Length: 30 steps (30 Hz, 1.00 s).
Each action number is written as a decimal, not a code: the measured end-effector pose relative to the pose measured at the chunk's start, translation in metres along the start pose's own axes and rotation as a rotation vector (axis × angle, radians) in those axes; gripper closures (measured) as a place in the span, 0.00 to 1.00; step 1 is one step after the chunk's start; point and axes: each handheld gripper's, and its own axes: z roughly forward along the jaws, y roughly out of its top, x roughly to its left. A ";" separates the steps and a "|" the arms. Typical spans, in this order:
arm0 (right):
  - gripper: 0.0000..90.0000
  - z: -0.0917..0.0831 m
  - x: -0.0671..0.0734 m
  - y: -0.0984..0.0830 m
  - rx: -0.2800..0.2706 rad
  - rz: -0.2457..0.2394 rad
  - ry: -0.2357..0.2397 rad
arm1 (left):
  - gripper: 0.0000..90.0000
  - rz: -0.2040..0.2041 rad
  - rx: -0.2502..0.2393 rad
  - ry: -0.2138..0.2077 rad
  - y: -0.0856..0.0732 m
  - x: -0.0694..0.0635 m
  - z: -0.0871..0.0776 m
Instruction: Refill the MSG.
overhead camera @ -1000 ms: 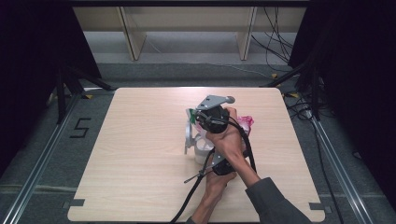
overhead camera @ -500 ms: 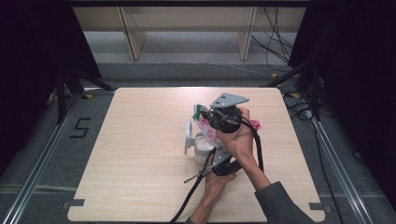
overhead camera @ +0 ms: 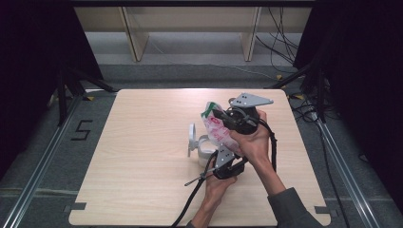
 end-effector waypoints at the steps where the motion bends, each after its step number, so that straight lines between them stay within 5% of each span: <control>1: 1.00 -0.002 0.000 0.000 0.003 0.002 -0.005 | 0.79 0.004 0.005 0.003 0.000 0.000 0.000; 9: 1.00 -0.008 -0.005 -0.001 -0.016 0.019 0.005 | 0.78 0.001 0.012 0.009 0.000 0.001 0.000; 10: 1.00 -0.009 -0.003 -0.002 -0.004 0.050 0.007 | 0.78 0.002 0.014 0.008 0.000 0.001 0.000; 24: 1.00 -0.013 -0.008 -0.002 -0.031 0.010 0.002 | 0.78 0.006 0.008 0.008 0.001 0.000 0.000; 26: 1.00 -0.015 -0.007 -0.002 -0.020 0.042 0.006 | 0.78 0.004 0.005 0.005 0.001 0.000 0.000; 30: 1.00 -0.016 -0.008 -0.002 -0.042 0.027 -0.018 | 0.78 0.008 0.003 0.005 0.001 -0.001 0.000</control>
